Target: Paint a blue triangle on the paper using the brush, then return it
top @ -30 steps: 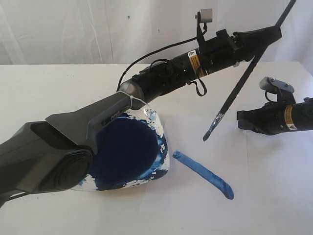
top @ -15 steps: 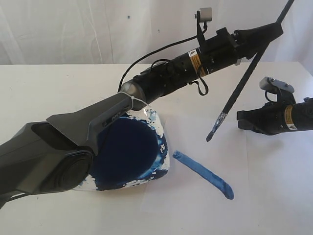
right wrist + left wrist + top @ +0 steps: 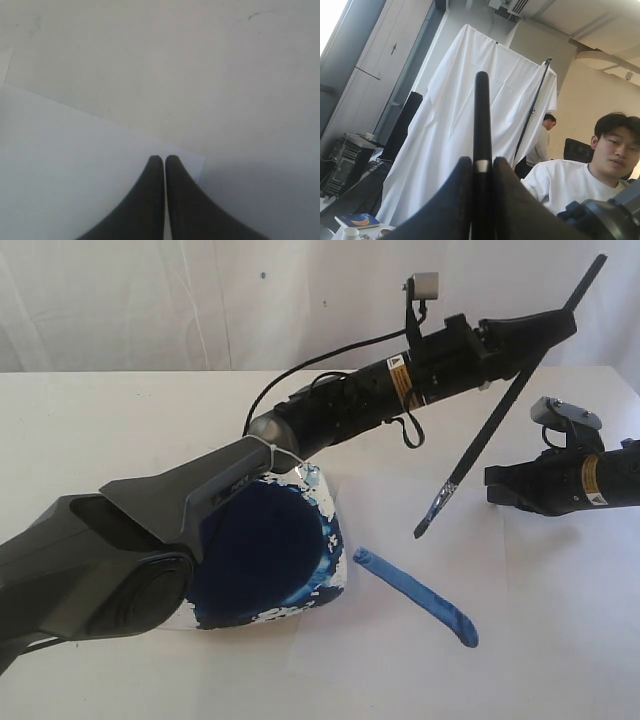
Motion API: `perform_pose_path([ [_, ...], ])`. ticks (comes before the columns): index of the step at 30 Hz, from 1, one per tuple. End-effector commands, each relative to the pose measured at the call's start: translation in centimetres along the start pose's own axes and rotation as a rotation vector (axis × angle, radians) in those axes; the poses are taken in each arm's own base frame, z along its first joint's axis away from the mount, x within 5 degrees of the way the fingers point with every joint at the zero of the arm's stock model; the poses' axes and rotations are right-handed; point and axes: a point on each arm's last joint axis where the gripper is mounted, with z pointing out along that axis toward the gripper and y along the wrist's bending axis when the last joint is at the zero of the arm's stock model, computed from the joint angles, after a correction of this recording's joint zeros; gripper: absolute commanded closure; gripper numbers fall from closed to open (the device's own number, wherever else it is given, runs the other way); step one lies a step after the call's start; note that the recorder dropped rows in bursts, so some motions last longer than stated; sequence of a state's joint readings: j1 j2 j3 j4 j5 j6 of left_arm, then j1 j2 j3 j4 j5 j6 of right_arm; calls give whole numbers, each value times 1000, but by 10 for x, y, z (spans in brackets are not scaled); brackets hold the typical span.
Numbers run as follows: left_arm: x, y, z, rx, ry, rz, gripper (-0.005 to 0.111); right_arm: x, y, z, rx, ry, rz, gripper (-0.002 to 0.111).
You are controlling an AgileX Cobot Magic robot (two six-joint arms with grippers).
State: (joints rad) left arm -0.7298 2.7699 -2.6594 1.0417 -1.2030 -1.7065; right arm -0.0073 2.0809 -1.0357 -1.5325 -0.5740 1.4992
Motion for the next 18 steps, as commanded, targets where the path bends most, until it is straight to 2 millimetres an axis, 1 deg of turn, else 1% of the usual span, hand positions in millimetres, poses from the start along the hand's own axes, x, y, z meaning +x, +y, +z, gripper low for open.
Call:
perform_pose_path([
  [1,4,0,0,17,-5,-2,107,-1,-1,-2,12,0,-9,106],
  [10,6,0,0,18,10,34,107,-1,-1,-2,12,0,-9,106],
  [14,7,-1,0,19,34,12,107,-1,-1,-2,12,0,-9,106],
  [18,0,-8,5,34,72,56,107,-1,-1,-2,12,0,-9,106],
])
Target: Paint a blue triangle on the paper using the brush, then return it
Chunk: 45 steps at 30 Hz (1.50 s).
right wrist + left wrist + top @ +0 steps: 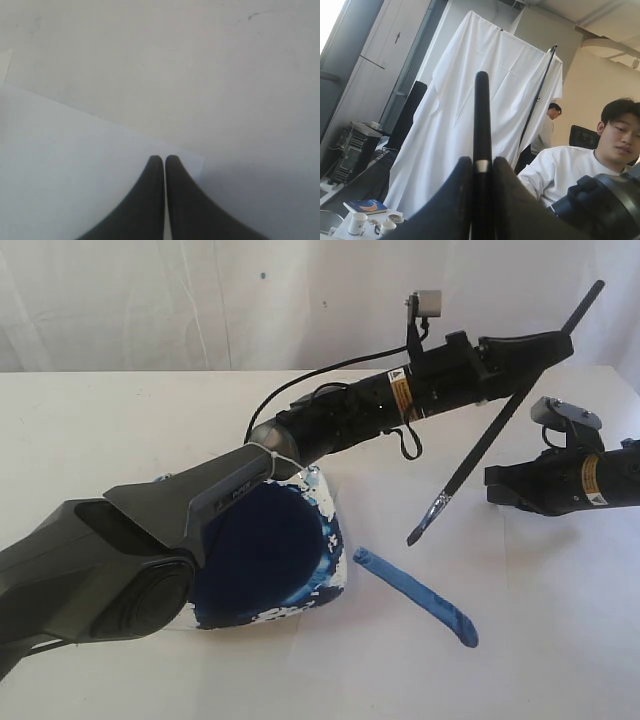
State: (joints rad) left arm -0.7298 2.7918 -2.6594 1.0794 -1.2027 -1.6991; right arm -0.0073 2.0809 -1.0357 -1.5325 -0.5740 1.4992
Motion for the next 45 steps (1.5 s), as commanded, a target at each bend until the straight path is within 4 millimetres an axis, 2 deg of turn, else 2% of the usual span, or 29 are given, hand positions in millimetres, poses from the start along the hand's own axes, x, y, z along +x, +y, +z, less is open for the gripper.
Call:
perform_pose_path([
  [1,-17,-17,11,47,44,64,107,-1,-1,-2,12,0,-9,106],
  [4,-28,-23,19,-9,76,98,107,-1,-1,-2,12,0,-9,106],
  [9,-57,-30,26,-76,-17,17,107,-1,-1,-2,12,0,-9,106],
  [13,-72,-36,32,-139,-8,92,107,-1,-1,-2,12,0,-9,106],
  [19,-74,-51,49,-200,61,161,107,-1,-1,-2,12,0,-9,106],
  [26,-73,-60,56,-195,67,160,107,-1,-1,-2,12,0,-9,106],
  [35,-77,-82,73,-115,-125,131,107,-1,-1,-2,12,0,-9,106],
  [39,-77,-86,81,-183,-122,139,107,-1,-1,-2,12,0,-9,106],
  [45,-87,-105,95,-283,-118,239,107,-1,-1,-2,12,0,-9,106],
])
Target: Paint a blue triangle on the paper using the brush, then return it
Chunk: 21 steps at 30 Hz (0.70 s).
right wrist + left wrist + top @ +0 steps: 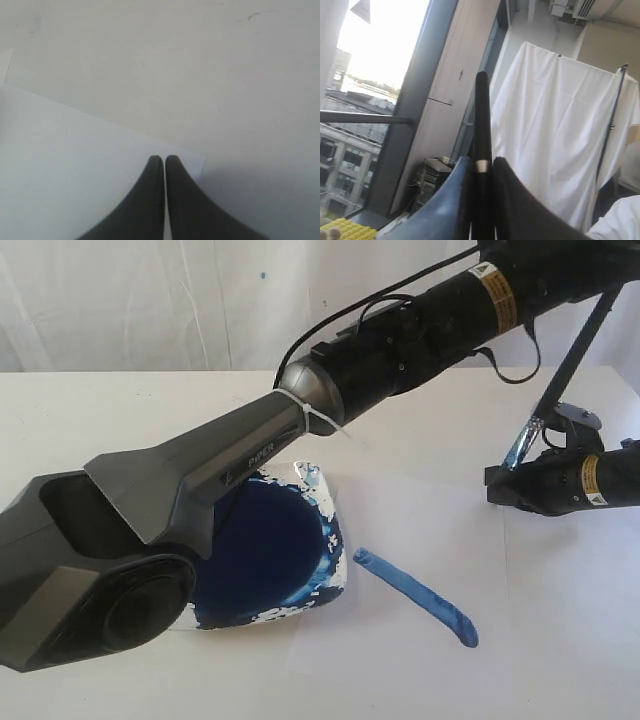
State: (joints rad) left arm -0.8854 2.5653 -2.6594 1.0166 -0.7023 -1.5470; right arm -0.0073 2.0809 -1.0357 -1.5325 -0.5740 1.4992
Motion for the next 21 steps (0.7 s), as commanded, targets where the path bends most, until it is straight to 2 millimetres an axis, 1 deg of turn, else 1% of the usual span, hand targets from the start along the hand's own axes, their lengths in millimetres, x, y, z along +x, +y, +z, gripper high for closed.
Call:
perform_pose_path([
  [1,-26,-26,10,-46,-33,76,107,-1,-1,-2,12,0,-9,106],
  [2,-26,-30,11,-56,-31,79,107,-1,-1,-2,12,0,-9,106],
  [5,-35,-41,14,-67,-53,89,107,-1,-1,-2,12,0,-9,106],
  [6,-38,-48,17,-79,-63,102,107,-1,-1,-2,12,0,-9,106],
  [7,-38,-50,18,-91,-61,107,107,-1,-1,-2,12,0,-9,106],
  [9,-43,-60,20,-145,-50,151,107,-1,-1,-2,12,0,-9,106],
  [10,-44,-65,22,-198,-20,206,107,-1,-1,-2,12,0,-9,106],
  [13,-48,-71,20,-294,50,289,107,-1,-1,-2,12,0,-9,106],
  [16,-38,-70,13,-439,237,382,107,-1,-1,-2,12,0,-9,106],
  [18,-32,-77,7,-483,395,474,107,-1,-1,-2,12,0,-9,106],
  [19,-30,-82,5,-474,480,522,107,-1,-1,-2,12,0,-9,106],
  [21,-31,-88,1,-436,569,543,107,-1,-1,-2,12,0,-9,106],
])
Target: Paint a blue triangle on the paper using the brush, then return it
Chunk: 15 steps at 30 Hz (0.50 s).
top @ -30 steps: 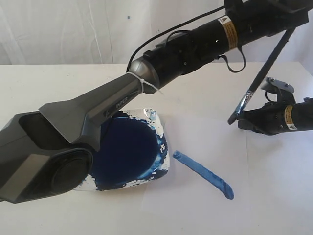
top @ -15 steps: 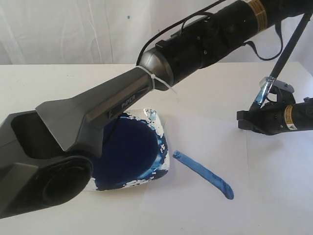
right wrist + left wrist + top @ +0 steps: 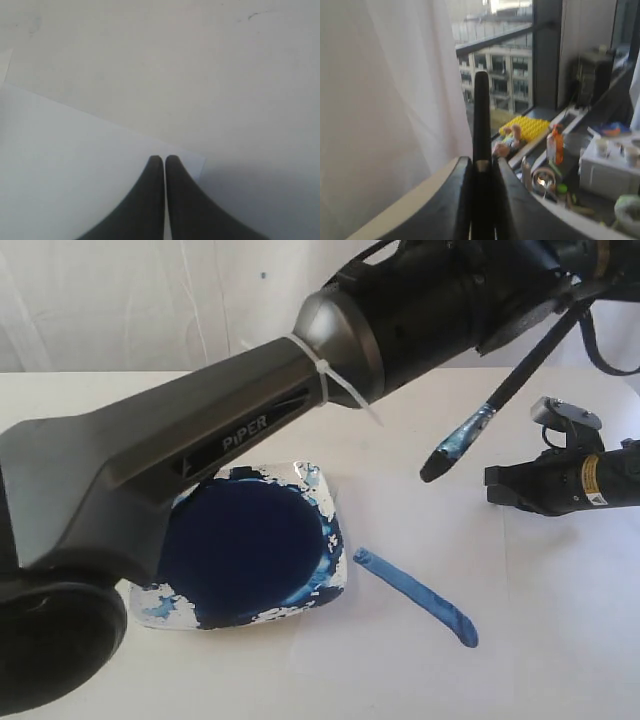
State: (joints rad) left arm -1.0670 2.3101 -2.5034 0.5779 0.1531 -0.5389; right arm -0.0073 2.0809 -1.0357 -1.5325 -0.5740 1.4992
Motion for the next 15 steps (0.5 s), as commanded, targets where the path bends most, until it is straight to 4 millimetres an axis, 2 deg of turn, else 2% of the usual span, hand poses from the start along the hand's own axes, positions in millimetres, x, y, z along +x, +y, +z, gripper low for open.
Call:
perform_pose_path([
  [1,-11,-9,-19,82,132,98,107,-1,-1,-2,12,0,-9,106],
  [5,-15,1,-29,85,220,150,107,-1,-1,-2,12,-1,-7,106],
  [12,-32,0,-33,153,107,73,107,-1,-1,-2,12,-1,-7,106],
  [15,-32,-3,-34,178,113,30,107,-1,-1,-2,12,-1,-7,106],
])
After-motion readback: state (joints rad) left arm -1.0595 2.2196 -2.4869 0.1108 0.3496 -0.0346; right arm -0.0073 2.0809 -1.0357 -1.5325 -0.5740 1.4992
